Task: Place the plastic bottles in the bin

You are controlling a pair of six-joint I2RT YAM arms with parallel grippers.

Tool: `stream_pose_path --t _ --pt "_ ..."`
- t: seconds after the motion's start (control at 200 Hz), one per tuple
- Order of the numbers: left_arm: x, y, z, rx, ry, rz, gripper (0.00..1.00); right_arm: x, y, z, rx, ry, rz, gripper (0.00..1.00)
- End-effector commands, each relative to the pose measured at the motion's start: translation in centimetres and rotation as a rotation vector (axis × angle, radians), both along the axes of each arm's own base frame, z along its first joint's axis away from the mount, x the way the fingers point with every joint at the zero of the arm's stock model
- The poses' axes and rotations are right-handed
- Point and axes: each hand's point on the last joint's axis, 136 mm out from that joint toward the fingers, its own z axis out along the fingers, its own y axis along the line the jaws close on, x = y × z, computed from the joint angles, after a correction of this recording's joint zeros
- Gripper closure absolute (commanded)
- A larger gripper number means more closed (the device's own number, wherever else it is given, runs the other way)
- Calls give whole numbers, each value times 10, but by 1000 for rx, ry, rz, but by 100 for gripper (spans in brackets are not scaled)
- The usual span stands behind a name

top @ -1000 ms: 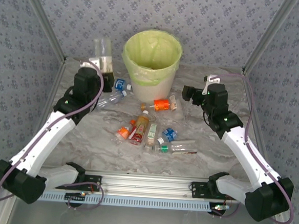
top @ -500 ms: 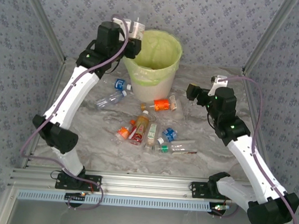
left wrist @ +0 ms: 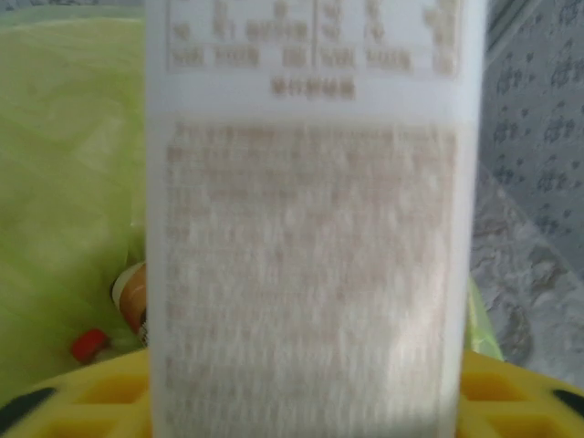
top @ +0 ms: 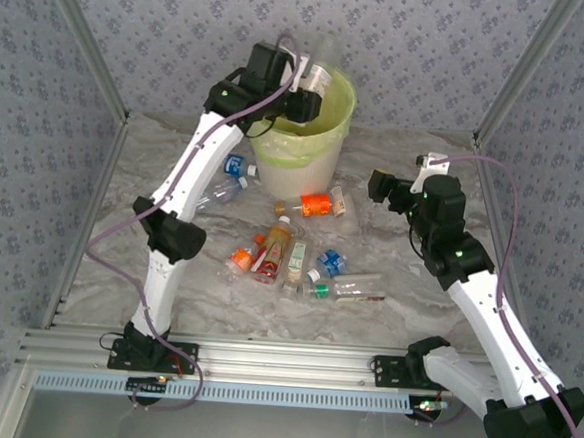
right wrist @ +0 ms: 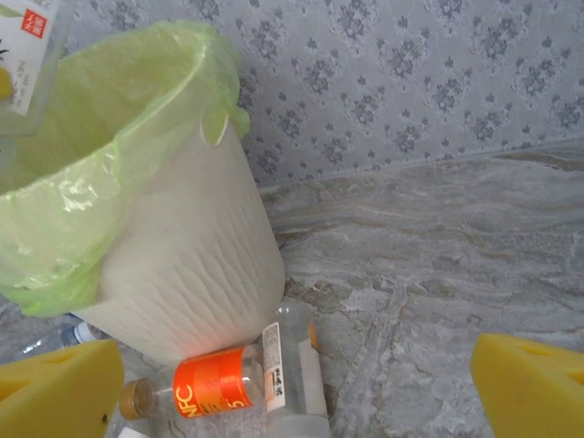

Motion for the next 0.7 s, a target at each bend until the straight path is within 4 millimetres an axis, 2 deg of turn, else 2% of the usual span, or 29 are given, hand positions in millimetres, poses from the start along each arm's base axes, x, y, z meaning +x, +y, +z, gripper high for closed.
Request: stream_pose_path --t 0.0,0.095,0.14,0.26,0.405,0.54,0.575,0.695 --pt "-11 3 17 -34 7 -1 23 -8 -7 -7 -42 40 -6 0" --pt "-15 2 26 -43 -13 -10 5 -11 -7 -12 -60 62 1 0" --pt "-16 1 31 -46 -27 -14 1 -11 -8 -14 -68 70 0 0" --pt "-22 0 40 -68 -38 -37 1 -15 -9 -24 -99 103 7 0" --pt "-33 -6 53 -114 -63 -84 1 -21 -3 -45 -158 176 75 0" --pt "-44 -3 65 -161 -113 -92 1 -36 20 -71 -239 281 274 0" --pt "-46 -2 72 -187 -148 -93 1 -40 26 -78 -268 302 333 0" --pt "-61 6 81 -236 -213 -98 1 -67 46 -105 -390 409 541 0"
